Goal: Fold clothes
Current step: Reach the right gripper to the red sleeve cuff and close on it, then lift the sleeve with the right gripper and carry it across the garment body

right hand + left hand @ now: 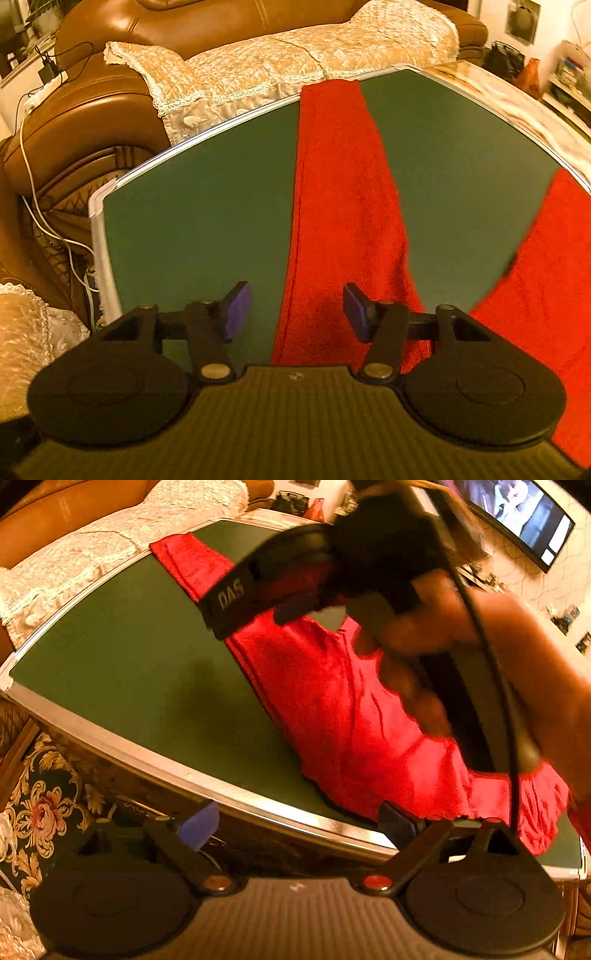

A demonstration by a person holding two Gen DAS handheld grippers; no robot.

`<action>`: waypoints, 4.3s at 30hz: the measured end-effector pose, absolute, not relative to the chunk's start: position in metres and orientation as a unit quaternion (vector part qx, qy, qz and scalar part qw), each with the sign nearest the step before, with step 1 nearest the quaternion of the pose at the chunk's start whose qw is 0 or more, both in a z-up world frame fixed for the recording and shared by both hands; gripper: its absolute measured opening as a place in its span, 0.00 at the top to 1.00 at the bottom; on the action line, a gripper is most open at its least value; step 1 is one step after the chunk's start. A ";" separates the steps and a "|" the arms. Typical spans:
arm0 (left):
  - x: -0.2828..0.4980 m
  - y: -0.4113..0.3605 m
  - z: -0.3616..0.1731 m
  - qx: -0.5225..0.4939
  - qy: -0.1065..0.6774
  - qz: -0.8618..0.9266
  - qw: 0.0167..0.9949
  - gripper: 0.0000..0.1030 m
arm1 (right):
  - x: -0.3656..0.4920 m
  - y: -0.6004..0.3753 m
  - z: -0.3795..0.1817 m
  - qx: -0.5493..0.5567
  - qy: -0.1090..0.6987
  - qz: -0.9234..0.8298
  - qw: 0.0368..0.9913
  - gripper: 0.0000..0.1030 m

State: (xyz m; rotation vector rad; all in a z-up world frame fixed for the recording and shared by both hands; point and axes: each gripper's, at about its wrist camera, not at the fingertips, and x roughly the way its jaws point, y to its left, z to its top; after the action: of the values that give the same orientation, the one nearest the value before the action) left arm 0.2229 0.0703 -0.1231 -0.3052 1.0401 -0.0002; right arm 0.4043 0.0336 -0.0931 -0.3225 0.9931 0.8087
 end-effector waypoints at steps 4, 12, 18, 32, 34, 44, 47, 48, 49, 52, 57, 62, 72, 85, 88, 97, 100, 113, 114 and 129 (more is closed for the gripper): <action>0.225 0.071 -0.126 -0.149 0.500 -0.001 0.853 0.06 | 0.428 0.053 -0.104 -0.144 0.484 0.380 0.775 0.64; 0.230 0.065 -0.126 -0.141 0.498 -0.004 0.856 0.06 | 0.439 0.067 -0.115 -0.173 0.488 0.362 0.775 0.70; 0.230 0.059 -0.127 -0.137 0.504 0.000 0.853 0.06 | 0.440 0.075 -0.118 -0.206 0.483 0.351 0.775 0.90; 0.244 0.045 -0.119 -0.115 0.494 -0.010 0.862 0.07 | 0.459 -0.027 -0.057 -0.029 0.469 0.332 0.818 0.92; 0.247 0.037 -0.118 -0.098 0.490 -0.009 0.866 0.07 | 0.460 -0.052 -0.043 -0.004 0.460 0.326 0.826 0.92; 0.257 0.009 -0.122 -0.076 0.474 -0.028 0.877 0.51 | 0.456 -0.155 -0.005 0.058 0.424 0.292 0.855 0.92; 0.257 -0.001 -0.119 -0.061 0.463 -0.033 0.884 0.62 | 0.457 -0.177 -0.006 0.069 0.421 0.278 0.861 0.92; 0.256 -0.005 -0.118 -0.056 0.458 -0.037 0.886 0.66 | 0.458 -0.186 -0.006 0.075 0.419 0.274 0.863 0.92; 0.255 -0.009 -0.115 -0.052 0.454 -0.040 0.888 0.75 | 0.458 -0.194 -0.006 0.081 0.416 0.270 0.864 0.92; 0.253 -0.022 -0.106 -0.032 0.444 -0.048 0.894 0.92 | 0.454 -0.216 -0.006 0.093 0.407 0.259 0.871 0.92; 0.252 -0.045 -0.090 -0.005 0.421 -0.075 0.904 0.96 | 0.446 -0.258 -0.001 0.117 0.386 0.239 0.883 0.92; 0.253 -0.081 -0.074 0.028 0.397 -0.116 0.910 0.96 | 0.430 -0.310 0.011 0.145 0.360 0.218 0.896 0.92; 0.248 -0.165 -0.070 0.086 0.369 -0.209 0.901 0.96 | 0.392 -0.415 0.001 0.175 0.346 0.157 0.908 0.92; 0.236 -0.253 -0.121 0.183 0.398 -0.309 0.844 0.96 | 0.345 -0.508 -0.065 0.230 0.366 0.082 0.898 0.92; 0.231 -0.265 -0.135 0.212 0.402 -0.314 0.834 0.96 | 0.342 -0.516 -0.087 0.236 0.379 0.067 0.892 0.92; 0.222 -0.268 -0.143 0.213 0.415 -0.328 0.821 0.96 | 0.325 -0.532 -0.103 0.270 0.375 0.049 0.886 0.92; 0.223 -0.263 -0.144 0.201 0.424 -0.333 0.818 0.96 | 0.320 -0.528 -0.094 0.271 0.367 0.055 0.888 0.92; 0.215 -0.261 -0.147 0.247 0.407 -0.313 0.822 0.68 | 0.318 -0.530 -0.104 0.273 0.384 0.034 0.881 0.92; 0.214 -0.262 -0.147 0.248 0.406 -0.313 0.822 0.63 | 0.318 -0.530 -0.104 0.272 0.385 0.035 0.881 0.92; 0.223 -0.265 -0.149 0.258 0.407 -0.324 0.814 0.94 | 0.317 -0.530 -0.104 0.271 0.384 0.041 0.882 0.92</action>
State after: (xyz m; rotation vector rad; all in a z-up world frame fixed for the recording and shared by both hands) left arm 0.2225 -0.2649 -0.1487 0.5497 0.8681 -0.6913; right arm 0.3169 -0.5300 -0.1035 0.5650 0.8002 0.0850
